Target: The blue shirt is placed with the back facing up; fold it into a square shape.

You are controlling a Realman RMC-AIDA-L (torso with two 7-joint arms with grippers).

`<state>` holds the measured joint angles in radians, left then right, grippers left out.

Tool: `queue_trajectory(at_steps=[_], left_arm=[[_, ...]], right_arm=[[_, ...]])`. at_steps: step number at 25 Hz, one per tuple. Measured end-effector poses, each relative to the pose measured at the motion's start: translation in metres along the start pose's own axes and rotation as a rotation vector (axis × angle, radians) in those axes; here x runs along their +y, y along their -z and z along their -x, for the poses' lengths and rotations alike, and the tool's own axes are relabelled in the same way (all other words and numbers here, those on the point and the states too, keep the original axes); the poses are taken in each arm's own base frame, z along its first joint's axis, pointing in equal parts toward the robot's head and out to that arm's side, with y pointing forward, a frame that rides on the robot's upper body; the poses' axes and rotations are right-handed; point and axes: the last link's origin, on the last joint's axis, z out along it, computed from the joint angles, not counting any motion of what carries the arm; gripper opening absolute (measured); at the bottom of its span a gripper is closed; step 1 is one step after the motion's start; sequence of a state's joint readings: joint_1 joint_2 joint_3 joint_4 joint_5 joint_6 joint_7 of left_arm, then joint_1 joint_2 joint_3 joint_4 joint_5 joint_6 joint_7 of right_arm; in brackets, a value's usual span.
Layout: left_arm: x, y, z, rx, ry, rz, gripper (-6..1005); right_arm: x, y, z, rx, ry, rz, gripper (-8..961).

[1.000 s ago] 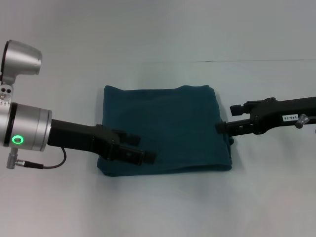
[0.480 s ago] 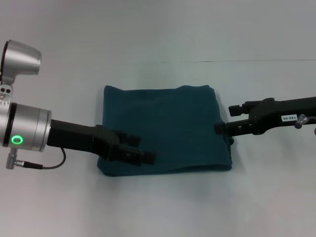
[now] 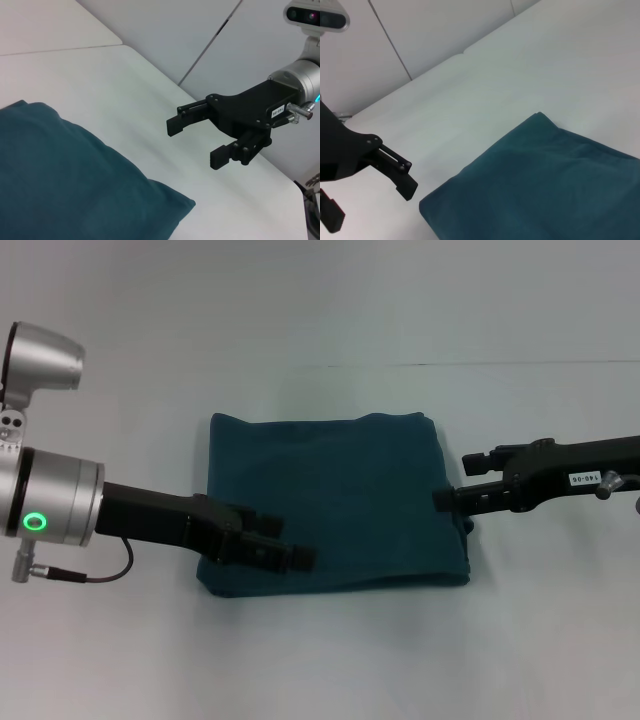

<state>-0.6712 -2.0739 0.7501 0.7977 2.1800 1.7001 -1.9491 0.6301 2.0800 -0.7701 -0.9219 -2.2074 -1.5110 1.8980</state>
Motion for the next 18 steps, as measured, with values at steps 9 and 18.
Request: queue_trajectory(at_steps=[9,18], left_arm=[[-0.001,0.001,0.001,-0.002,-0.010,-0.005,949],[0.005,-0.001,0.012,0.034,-0.189,-0.018,949]], right_arm=[[0.000,0.000,0.000,0.000,0.000,0.000,924],[0.001,-0.001,0.000,0.005,0.003,0.003,924]])
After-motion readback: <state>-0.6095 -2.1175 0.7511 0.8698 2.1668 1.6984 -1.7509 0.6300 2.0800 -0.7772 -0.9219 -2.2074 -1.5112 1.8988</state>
